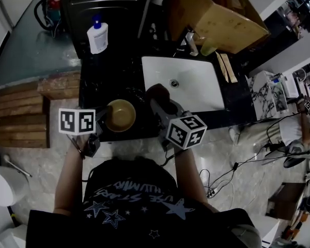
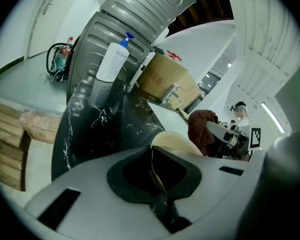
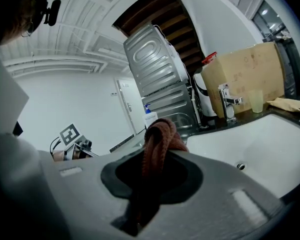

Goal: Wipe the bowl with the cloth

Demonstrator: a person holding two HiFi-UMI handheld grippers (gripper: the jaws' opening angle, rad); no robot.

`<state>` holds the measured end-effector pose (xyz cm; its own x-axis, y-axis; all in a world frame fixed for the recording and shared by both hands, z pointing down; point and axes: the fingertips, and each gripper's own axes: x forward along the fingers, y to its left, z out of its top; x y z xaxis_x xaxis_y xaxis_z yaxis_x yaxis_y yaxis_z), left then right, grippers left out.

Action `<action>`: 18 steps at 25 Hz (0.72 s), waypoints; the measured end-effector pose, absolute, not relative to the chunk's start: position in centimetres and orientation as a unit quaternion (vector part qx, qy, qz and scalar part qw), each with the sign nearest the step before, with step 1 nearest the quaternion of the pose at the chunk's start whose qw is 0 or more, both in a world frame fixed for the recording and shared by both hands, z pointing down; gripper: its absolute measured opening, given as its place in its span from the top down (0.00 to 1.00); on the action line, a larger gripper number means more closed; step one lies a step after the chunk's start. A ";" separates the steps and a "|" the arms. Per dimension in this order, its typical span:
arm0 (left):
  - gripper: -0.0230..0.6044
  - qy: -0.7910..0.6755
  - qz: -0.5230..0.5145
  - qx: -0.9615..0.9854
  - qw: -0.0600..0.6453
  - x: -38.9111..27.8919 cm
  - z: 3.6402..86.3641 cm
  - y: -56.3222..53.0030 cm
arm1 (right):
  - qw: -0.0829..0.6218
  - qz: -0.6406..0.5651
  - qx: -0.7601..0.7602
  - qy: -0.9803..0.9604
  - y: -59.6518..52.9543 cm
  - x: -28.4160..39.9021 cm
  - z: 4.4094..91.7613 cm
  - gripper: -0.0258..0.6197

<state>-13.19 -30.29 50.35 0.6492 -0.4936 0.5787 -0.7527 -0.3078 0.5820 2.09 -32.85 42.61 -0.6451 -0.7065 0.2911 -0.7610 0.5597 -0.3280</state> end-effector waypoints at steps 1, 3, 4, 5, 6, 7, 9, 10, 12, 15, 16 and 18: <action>0.93 -0.398 0.146 0.795 0.435 -13.2 50.1 -30.3 | 0.063 0.216 0.413 -0.883 -32.8 2.1 42.6 0.86; 0.93 -0.409 0.146 0.794 0.425 -13.1 49.6 -30.4 | 0.065 0.216 0.405 -0.886 -32.6 2.1 42.4 0.86; 0.93 -0.414 0.146 0.794 0.420 -13.0 49.3 -30.5 | 0.065 0.216 0.401 -0.888 -32.5 2.1 42.3 0.86; 0.93 -0.420 0.147 0.794 0.415 -13.0 49.1 -30.6 | 0.066 0.215 0.395 -0.891 -32.3 2.1 42.2 0.86; 0.93 -0.426 0.148 0.793 0.409 -12.9 48.9 -30.7 | 0.067 0.214 0.387 -0.894 -32.1 1.9 42.1 0.86; 0.93 -0.433 0.151 0.793 0.402 -12.9 48.7 -30.7 | 0.068 0.212 0.376 -0.899 -31.8 1.6 41.9 0.86; 0.93 -0.444 0.156 0.791 0.390 -12.8 48.6 -30.9 | 0.070 0.209 0.353 -0.909 -31.3 1.0 41.6 0.86; 0.93 -0.448 0.158 0.791 0.386 -12.7 48.6 -30.9 | 0.071 0.208 0.343 -0.913 -31.1 0.6 41.3 0.86; 0.93 -0.453 0.162 0.790 0.379 -12.4 48.4 -31.0 | 0.072 0.204 0.317 -0.923 -30.5 -0.2 40.6 0.86; 0.93 -0.464 0.172 0.792 0.358 -11.8 47.9 -31.2 | 0.075 0.182 0.251 -0.948 -28.8 -2.4 39.1 0.86; 0.93 -0.467 0.176 0.793 0.348 -11.5 47.8 -31.2 | 0.081 0.175 0.234 -0.953 -28.2 -3.2 38.8 0.86; 0.93 -0.471 0.184 0.797 0.329 -11.0 47.3 -31.3 | 0.107 0.170 0.224 -0.954 -27.7 -4.4 39.1 0.86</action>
<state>-10.98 -31.27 47.32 0.4878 -0.6303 0.6040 -0.8728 -0.3393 0.3508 -4.42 -27.72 39.08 -0.8770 -0.3908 0.2796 -0.4633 0.8420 -0.2763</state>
